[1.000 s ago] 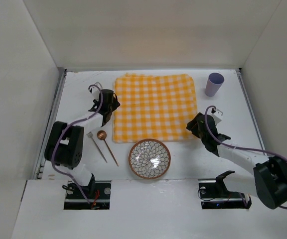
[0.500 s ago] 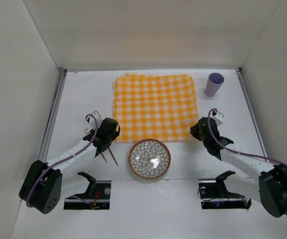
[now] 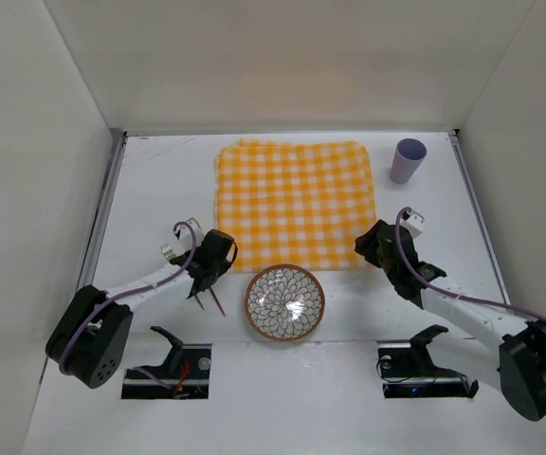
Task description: Set the dinner table for one person
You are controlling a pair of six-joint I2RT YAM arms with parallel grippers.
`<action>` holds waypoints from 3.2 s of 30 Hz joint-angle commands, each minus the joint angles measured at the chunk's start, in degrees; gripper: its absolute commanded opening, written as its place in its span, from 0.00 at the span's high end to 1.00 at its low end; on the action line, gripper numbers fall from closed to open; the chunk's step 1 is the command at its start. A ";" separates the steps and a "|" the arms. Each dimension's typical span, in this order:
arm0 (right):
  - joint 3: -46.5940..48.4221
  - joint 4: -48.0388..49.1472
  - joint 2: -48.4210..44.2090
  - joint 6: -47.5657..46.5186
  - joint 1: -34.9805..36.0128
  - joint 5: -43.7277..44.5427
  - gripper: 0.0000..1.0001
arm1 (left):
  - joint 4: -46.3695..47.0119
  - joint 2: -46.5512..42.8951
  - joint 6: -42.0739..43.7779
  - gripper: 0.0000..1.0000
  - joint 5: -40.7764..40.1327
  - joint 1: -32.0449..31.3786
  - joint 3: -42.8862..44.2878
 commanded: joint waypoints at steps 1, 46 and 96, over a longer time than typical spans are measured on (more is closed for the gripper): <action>0.32 1.55 1.29 0.62 1.78 0.37 0.44 | 2.98 0.58 -0.54 0.79 0.67 -0.18 -0.98; -4.87 17.02 16.76 6.59 20.50 -33.56 0.85 | 16.87 -19.81 15.90 0.50 -2.94 2.01 -0.98; 35.65 18.78 46.81 2.11 -5.78 -34.44 0.77 | 43.59 -10.76 12.12 0.49 0.05 13.26 -10.56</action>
